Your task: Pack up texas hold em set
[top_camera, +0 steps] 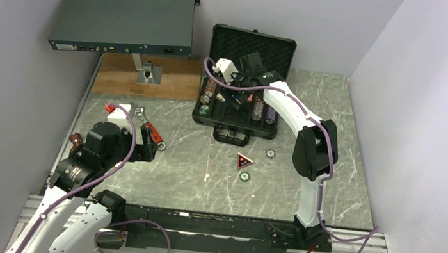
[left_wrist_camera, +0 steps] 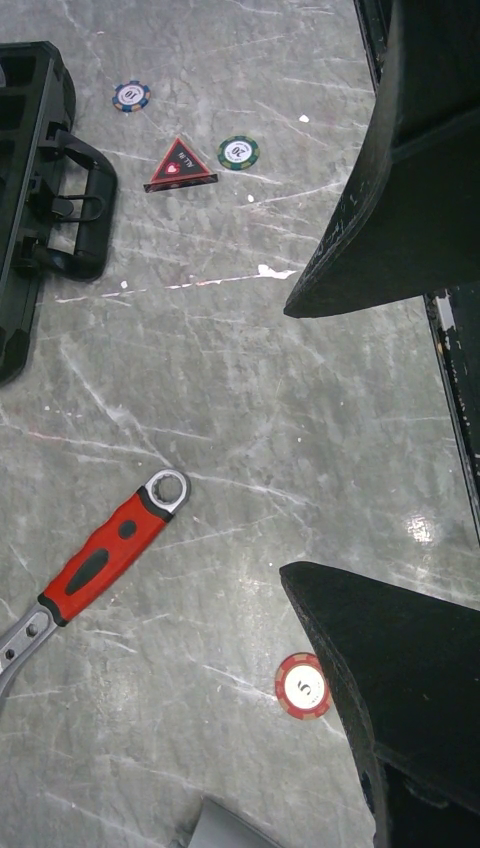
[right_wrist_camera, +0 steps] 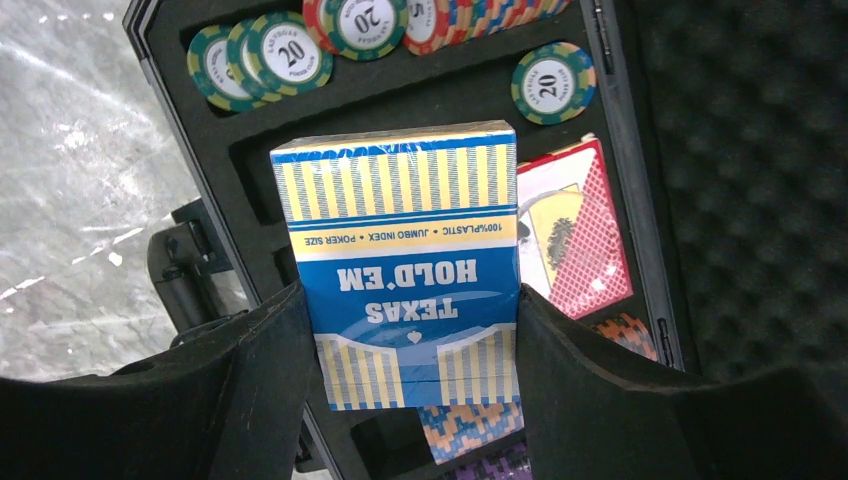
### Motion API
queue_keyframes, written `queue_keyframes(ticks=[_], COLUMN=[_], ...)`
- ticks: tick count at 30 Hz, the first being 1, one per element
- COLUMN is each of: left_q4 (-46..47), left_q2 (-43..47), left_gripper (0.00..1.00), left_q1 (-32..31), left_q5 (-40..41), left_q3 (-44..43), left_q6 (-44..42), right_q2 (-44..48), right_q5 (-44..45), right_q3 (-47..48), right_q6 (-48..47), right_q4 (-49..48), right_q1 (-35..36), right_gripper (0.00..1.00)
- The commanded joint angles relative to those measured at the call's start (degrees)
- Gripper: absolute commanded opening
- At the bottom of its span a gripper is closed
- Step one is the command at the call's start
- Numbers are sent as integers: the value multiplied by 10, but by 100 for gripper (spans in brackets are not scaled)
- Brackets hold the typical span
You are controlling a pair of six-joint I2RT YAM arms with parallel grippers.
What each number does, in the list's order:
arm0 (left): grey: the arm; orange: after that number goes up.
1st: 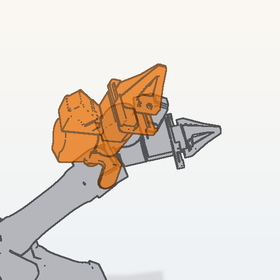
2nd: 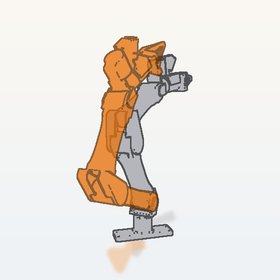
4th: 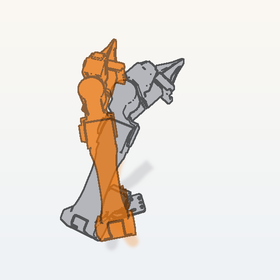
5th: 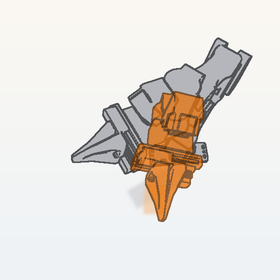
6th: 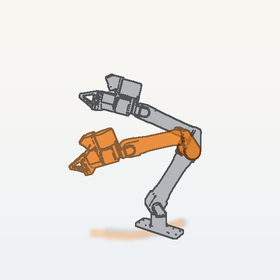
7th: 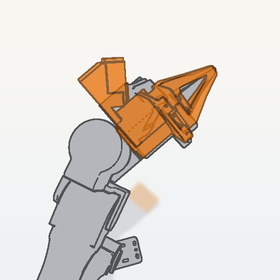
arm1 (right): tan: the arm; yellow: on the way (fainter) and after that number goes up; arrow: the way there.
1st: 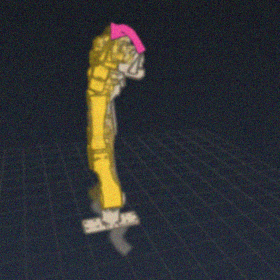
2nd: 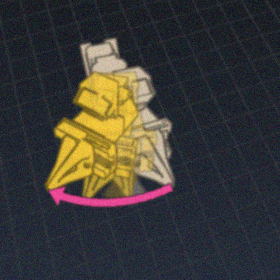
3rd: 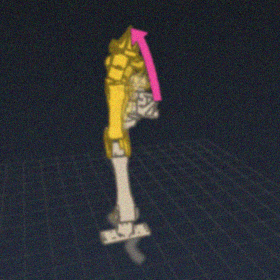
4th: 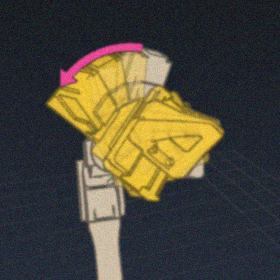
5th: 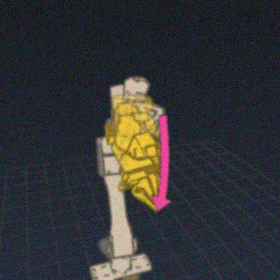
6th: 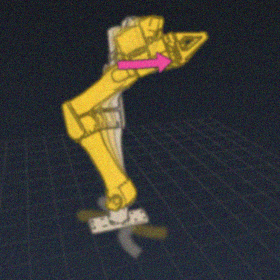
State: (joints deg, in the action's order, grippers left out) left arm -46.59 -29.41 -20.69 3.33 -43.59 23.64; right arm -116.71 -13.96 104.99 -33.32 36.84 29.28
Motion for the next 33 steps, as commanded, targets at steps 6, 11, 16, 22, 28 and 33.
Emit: queue_keyframes(ticks=[6, 11, 16, 22, 28, 33], left_q4=[18, 20, 23, 24, 23, 25], left_q2=[-6, -8, -9, -8, -11, -9], left_gripper=[99, 99, 99, 99, 99, 99], left_q1=[6, 11, 11, 12, 12, 12], left_q5=[-5, -13, -19, -23, -23, -24], left_q3=[-4, -3, -1, -1, -1, 0], left_q6=[-5, -7, -9, -10, -10, -10], right_q2=[14, 10, 3, 15, 2, -6], right_q5=[-29, -23, -20, -13, -9, 5], right_q3=[-45, -64, -66, -109, -99, -86], right_q6=[-70, -94, -113, -143, -145, -150], right_q4=[-10, 0, 14, 16, 13, 4], right_q1=[6, 4, 3, -1, -14, -21], right_gripper=[0, 0, 0, 0, 0, 0])
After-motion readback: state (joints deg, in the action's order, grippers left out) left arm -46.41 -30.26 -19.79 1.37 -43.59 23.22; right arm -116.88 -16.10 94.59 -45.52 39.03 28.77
